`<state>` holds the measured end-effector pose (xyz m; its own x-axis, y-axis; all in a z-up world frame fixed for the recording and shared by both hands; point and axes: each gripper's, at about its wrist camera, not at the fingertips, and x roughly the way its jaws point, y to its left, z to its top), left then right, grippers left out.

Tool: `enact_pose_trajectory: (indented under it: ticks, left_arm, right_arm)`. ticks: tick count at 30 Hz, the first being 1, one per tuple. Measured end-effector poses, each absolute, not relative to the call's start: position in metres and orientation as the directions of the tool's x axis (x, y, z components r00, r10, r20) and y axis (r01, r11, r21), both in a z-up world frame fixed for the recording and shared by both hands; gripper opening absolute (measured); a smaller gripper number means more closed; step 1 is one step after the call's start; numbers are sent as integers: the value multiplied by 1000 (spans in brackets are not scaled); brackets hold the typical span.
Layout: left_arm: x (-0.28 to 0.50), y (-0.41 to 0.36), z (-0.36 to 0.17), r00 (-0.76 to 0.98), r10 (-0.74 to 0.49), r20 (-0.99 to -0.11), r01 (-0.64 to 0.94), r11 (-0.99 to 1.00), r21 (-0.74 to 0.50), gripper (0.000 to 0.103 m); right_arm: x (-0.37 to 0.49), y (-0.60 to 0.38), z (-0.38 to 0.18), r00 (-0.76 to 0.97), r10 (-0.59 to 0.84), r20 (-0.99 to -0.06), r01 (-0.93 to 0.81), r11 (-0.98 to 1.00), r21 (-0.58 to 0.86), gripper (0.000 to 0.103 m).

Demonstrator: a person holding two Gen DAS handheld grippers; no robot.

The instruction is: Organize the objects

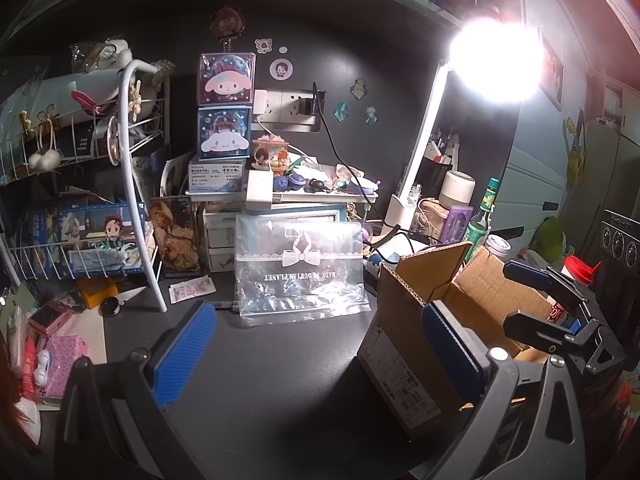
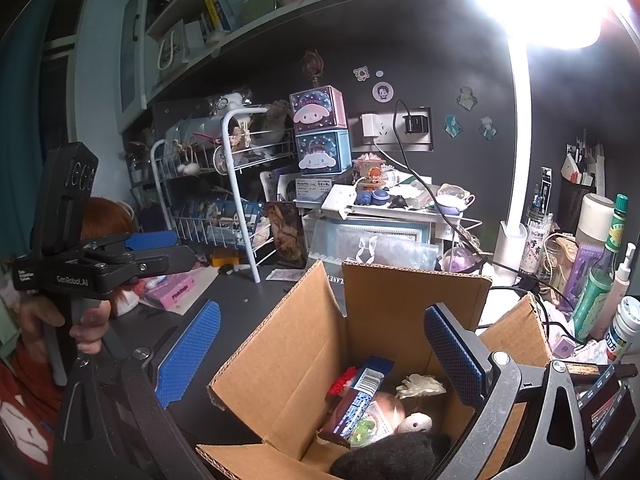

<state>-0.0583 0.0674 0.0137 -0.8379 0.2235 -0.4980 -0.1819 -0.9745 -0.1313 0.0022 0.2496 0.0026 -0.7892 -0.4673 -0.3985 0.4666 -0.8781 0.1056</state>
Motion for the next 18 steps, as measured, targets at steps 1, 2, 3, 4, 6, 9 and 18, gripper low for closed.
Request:
enact_pose_trajectory:
  ticks: [1,2,3,4,6,9,18]
  left_arm:
    - [-58,67,14,-838,225,-498,-183,-974,-133,102]
    - [-58,67,14,-838,226,-497,-183,-974,-134,102]
    - [-58,67,14,-837,225,-498,-183,-974,-133,102]
    - [-58,67,14,-838,224,-498,-182,-974,-131,102]
    - [-58,67,14,-838,224,-497,-183,-974,-131,102]
    - [-58,67,14,-839,226,-496,-184,-974,-133,102]
    - [-57,67,15,-840,229,-492,-188,-973,-132,102]
  right_arm:
    - [3,249,3,-790,-467,-398,466,-878,106,102]
    - [3,249,2,-789,-467,-399,466,-878,107,102]
    - [4,249,2,-790,-466,-399,464,-879,107,102]
    - [4,249,2,-789,-467,-399,465,-879,108,102]
    - [5,248,2,-789,-468,-399,465,-878,109,102]
    - [7,244,3,-791,-466,-398,466,-879,103,102]
    - [9,238,6,-792,-464,-397,465,-880,102,102]
